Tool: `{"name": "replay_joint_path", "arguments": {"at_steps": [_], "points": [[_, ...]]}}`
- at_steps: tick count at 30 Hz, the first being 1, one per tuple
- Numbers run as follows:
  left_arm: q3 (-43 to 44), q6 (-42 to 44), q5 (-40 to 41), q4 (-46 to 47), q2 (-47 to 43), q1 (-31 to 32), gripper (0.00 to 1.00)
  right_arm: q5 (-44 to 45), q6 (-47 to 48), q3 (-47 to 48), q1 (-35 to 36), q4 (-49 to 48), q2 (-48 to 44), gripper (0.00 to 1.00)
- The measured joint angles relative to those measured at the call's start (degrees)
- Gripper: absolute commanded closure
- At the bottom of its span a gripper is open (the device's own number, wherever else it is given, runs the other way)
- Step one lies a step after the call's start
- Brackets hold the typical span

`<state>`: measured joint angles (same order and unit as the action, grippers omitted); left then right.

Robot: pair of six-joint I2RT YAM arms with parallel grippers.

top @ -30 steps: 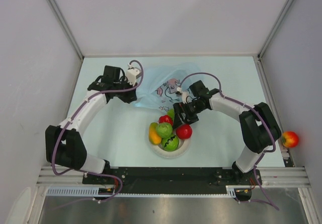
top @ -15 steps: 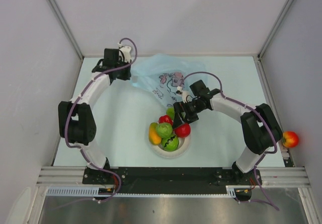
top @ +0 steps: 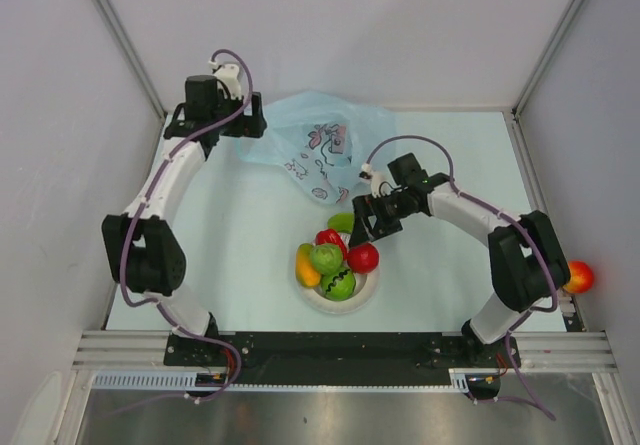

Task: Take the fake fruits out of the plastic bag
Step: Place the plastic bag at the center of the board.

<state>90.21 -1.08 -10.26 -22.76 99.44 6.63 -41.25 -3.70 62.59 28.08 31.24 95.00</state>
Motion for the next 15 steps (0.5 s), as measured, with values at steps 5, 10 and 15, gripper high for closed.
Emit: {"name": "replay_joint_path", "arguments": {"at_steps": [5, 10, 15], "points": [[0.02, 1.60, -0.81, -0.50, -9.44, -0.02, 0.00, 2.80, 1.79, -0.02, -3.21, 0.61, -3.56, 0.00], [-2.60, 3.19, -6.36, 0.35, -21.62, 0.00, 0.00, 6.51, 6.82, 0.26, -3.56, -0.42, -4.70, 0.08], [-8.46, 3.21, -10.49, 0.42, -27.36, 0.00, 0.00, 7.78, 12.41, 4.70, -3.37, -2.21, 0.20, 0.09]]}}
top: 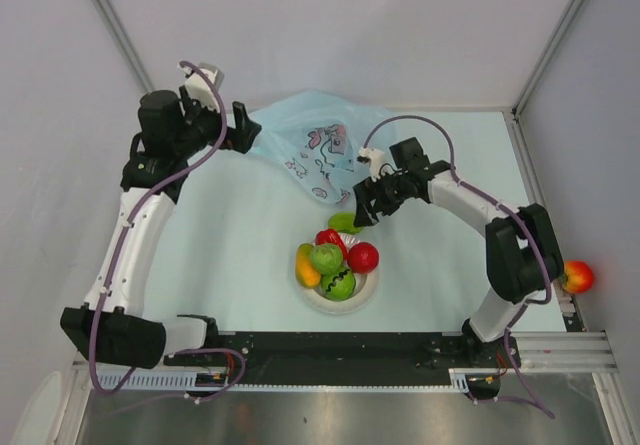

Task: Take the fake fruits out of the plastic bag
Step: Place the plastic bag at the center of the board.

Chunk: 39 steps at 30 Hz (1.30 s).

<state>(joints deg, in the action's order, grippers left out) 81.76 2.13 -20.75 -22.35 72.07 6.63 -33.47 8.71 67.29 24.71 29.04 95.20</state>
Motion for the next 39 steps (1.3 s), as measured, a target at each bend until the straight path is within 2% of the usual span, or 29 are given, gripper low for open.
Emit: {"name": "replay_joint_path", "arguments": {"at_steps": [6, 11, 14, 15, 17, 18, 20, 23, 29, 31, 32, 34, 36, 37, 38, 39], "points": [[-4.35, 0.92, -0.94, -2.75, 1.11, 0.00, 0.00, 0.24, 7.52, 5.64, 1.62, -1.70, 8.04, 0.03], [-5.92, 2.01, -0.85, -3.93, 0.79, 0.00, 0.00, -0.20, 14.40, 7.48, 4.44, -1.05, 13.31, 0.05], [-7.04, 3.02, -0.46, -4.96, 0.07, 0.00, 0.00, -0.48, 16.46, 7.48, 5.51, -0.96, 14.62, 0.16], [-7.32, 3.48, -0.39, -5.33, -0.20, 0.00, 0.00, -0.68, 16.94, 7.48, 5.60, -1.11, 14.86, 0.26], [-7.72, 4.17, -0.20, -5.88, -0.76, 0.00, 0.00, -1.64, 17.35, 7.48, 5.44, -1.22, 14.95, 0.39], [-7.76, 4.46, -0.04, -6.14, -0.96, 0.00, 0.00, -2.34, 17.73, 7.52, 5.35, -1.25, 14.95, 0.51], [-7.80, 5.09, 0.57, -6.54, -1.40, 0.00, 0.00, -3.69, 18.36, 7.96, 5.09, -1.38, 14.95, 0.63], [-7.82, 5.95, 1.18, -6.64, -1.64, 0.00, 0.00, -5.09, 19.41, 8.94, 4.74, -0.96, 14.95, 0.66], [-8.07, 6.10, 1.60, -6.38, -1.64, -0.02, 0.00, -4.50, 20.74, 9.31, 2.97, 0.07, 14.16, 0.66], [-8.33, 6.10, 1.60, -5.99, -1.64, -0.02, 0.00, -4.48, 20.90, 9.31, 2.40, 0.76, 12.90, 0.64], [-8.63, 6.10, 1.60, -5.81, -1.64, -0.02, 0.00, -4.48, 20.85, 9.31, 2.08, 1.05, 12.09, 0.57], [-9.09, 6.10, 1.57, -5.66, -1.62, -0.02, 0.00, -4.52, 20.24, 9.31, 1.55, 1.25, 10.43, 0.49], [-9.88, 6.08, 1.16, -5.60, -1.53, -0.02, 0.05, -4.46, 17.99, 9.46, 1.11, 1.01, 9.29, 0.35], [-10.27, 6.14, 0.59, -5.66, -1.42, -0.04, 0.05, -4.42, 16.98, 9.73, 0.90, 1.05, 9.03, 0.25], [-10.84, 6.49, -0.63, -5.77, -1.03, -0.07, 0.05, -4.17, 15.54, 10.38, 0.66, 1.11, 8.96, 0.00], [-11.34, 6.80, -2.12, -6.03, -0.46, -0.07, 0.05, -3.85, 13.90, 11.17, 0.42, 1.14, 8.96, 0.00]]}}
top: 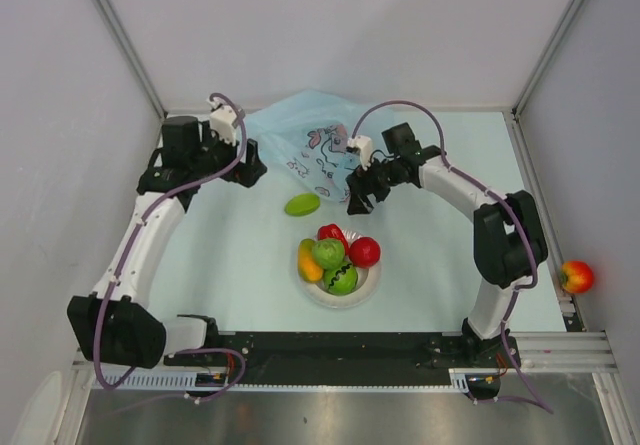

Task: Take the fake fruits out of the plastic bag
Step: Place the plastic bag at the center of the board, then pick up the fake fruit from the center of the board.

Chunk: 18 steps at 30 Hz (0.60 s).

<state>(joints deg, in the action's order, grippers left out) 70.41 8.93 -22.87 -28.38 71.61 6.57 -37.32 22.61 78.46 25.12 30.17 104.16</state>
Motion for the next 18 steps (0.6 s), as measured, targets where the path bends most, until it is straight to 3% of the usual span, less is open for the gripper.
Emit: {"name": "replay_joint_path", "arguments": {"at_steps": [4, 9, 18], "points": [[-4.13, 2.36, -4.92, -1.62, 3.89, 1.05, 0.00, 1.44, -5.05, 4.46, -2.64, 1.46, 0.00, 0.00], [-6.25, 10.60, -5.46, -2.71, 11.82, 5.29, 0.00, 2.32, -10.10, 11.21, -7.37, 5.60, -0.24, 0.00], [5.33, 20.06, -4.79, -3.02, 32.02, 7.17, 0.04, 4.59, -10.01, 11.85, -12.55, 11.72, -4.13, 0.00]]}}
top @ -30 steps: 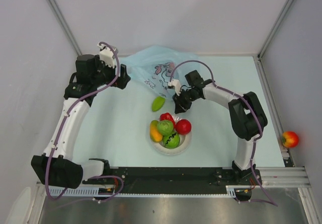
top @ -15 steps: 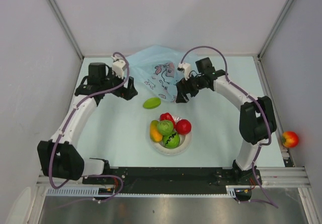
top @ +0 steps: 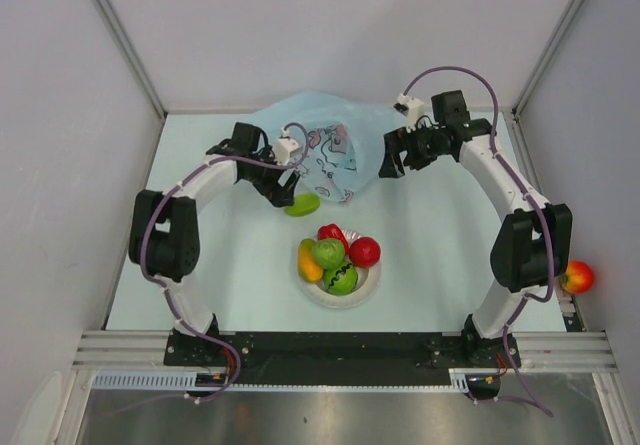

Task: Take the fake fruits out of the plastic bag
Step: Pick up the fake fruit from the center of the board.

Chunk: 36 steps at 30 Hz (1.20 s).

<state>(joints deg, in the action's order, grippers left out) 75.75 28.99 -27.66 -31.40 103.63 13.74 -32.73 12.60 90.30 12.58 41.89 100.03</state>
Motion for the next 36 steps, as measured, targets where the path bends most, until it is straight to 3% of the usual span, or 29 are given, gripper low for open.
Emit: {"name": "replay_joint_path", "arguments": {"at_steps": [4, 10, 14, 19, 22, 25, 26, 36], "points": [[2.34, 0.70, -1.01, 0.11, 4.28, 0.66, 0.08, 1.16, 0.13, -0.68, -0.59, 0.39, -1.38, 0.00], [7.04, 0.42, -2.69, -0.50, 10.45, 3.08, 0.24, 3.06, 0.96, -1.57, -0.66, 0.17, -2.45, 0.00], [9.11, -0.96, -5.03, -1.07, 12.55, 3.98, 0.49, 3.89, 1.11, -2.71, -0.66, -0.20, -2.45, 0.01], [10.58, -2.16, -6.27, -1.75, 13.38, 4.11, 0.69, 4.50, 1.14, -3.34, -0.66, -0.35, -2.45, 0.00], [10.47, -2.27, -7.06, -1.81, 12.94, 4.07, 0.74, 4.55, 1.14, -3.37, -0.66, -0.81, -2.45, 0.00], [9.18, -2.54, -7.06, -2.73, 11.34, 3.82, 0.88, 4.81, 1.18, -3.58, -0.66, -1.09, -2.45, 0.00], [8.44, -2.64, -7.06, -3.26, 10.43, 3.76, 0.98, 4.98, 1.18, -3.76, -0.66, -1.29, -2.45, 0.00], [1.66, -3.43, -7.39, -7.30, -7.78, 3.13, 1.00, 5.40, 1.16, -7.50, -0.70, -2.47, -4.11, 0.00]]}}
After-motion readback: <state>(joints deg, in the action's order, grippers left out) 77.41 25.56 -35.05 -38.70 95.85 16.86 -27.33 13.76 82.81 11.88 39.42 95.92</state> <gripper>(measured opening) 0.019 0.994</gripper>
